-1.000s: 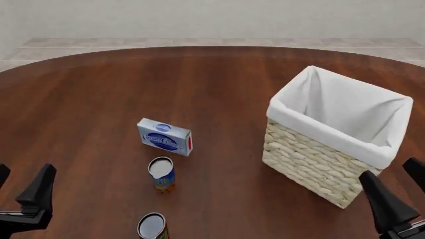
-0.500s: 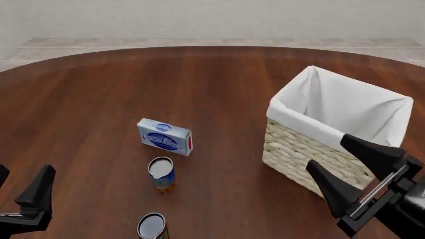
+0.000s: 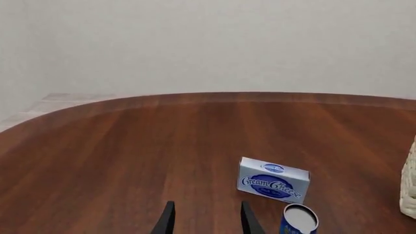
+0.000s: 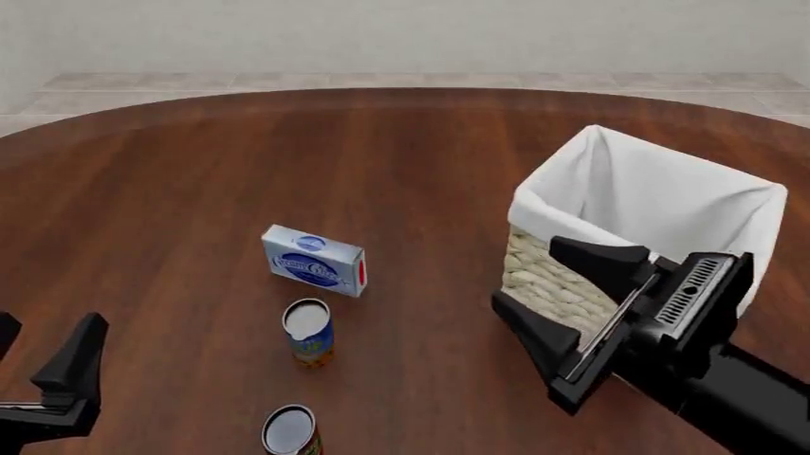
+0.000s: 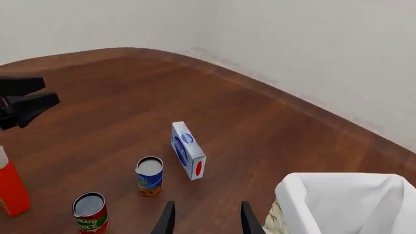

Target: Pick up the cream cheese box, and put it in the basket.

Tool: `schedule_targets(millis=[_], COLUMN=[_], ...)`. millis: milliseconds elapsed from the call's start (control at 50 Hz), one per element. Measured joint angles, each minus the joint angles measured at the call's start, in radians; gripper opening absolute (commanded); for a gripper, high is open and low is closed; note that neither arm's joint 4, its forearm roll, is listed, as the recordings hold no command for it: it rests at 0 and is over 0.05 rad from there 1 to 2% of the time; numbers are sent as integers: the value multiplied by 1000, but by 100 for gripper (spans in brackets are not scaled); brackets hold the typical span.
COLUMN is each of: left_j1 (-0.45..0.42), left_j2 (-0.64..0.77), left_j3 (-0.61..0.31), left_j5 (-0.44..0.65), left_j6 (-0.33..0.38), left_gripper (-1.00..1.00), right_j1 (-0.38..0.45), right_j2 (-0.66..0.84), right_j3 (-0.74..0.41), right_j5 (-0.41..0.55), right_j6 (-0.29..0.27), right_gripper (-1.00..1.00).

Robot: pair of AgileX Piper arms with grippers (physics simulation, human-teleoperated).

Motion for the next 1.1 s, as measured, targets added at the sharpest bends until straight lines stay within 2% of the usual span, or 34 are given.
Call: schedule_targets(millis=[240, 720, 1100], left_j1=[1, -4, -7], left_j2=[10, 5, 2], left_j3=[0, 0, 0], left_j5=[-7, -4, -3], left_j6=[-5, 2, 7], left_gripper=[100, 100, 100], right_j1=[37, 60, 92], right_j2=[123, 334, 451], right_j3=[-63, -186, -277], right_j5=[-24, -23, -3], right_j6=[-7, -3, 4], right_gripper=[100, 100, 100])
